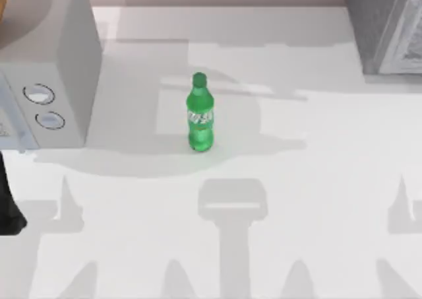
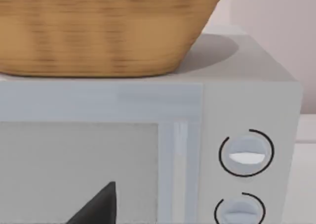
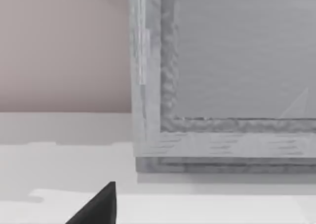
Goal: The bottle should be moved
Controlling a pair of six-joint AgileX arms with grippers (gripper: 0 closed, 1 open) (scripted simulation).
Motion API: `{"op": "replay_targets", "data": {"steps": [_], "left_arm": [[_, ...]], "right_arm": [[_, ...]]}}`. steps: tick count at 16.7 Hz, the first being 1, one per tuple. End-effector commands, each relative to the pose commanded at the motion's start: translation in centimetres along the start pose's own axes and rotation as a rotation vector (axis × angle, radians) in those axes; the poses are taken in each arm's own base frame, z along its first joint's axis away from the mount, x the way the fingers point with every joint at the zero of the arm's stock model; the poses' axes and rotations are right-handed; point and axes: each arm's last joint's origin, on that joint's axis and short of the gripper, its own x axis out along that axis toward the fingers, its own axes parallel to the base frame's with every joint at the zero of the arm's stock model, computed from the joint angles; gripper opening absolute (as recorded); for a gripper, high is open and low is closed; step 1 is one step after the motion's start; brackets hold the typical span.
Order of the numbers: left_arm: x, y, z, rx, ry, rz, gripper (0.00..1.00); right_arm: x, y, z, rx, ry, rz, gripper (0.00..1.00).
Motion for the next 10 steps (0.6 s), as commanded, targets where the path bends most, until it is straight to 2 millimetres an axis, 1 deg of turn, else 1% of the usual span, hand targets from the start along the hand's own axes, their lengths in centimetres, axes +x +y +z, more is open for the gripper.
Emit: {"op": "replay_targets", "data": {"steps": [3,6,10], "left_arm": [[0.0,0.0,0.0,0.000,0.000,0.000,1.00],[0.0,0.0,0.0,0.000,0.000,0.000,1.00],[0.0,0.0,0.0,0.000,0.000,0.000,1.00]], "right_arm": [[0.0,0.0,0.1,0.001,0.000,0.004,1.00],[0.5,0.3,0.7,0.009,0.005,0.038,1.00],[2.2,1.3,2.2,0.024,0.018,0.117,1.00]]}}
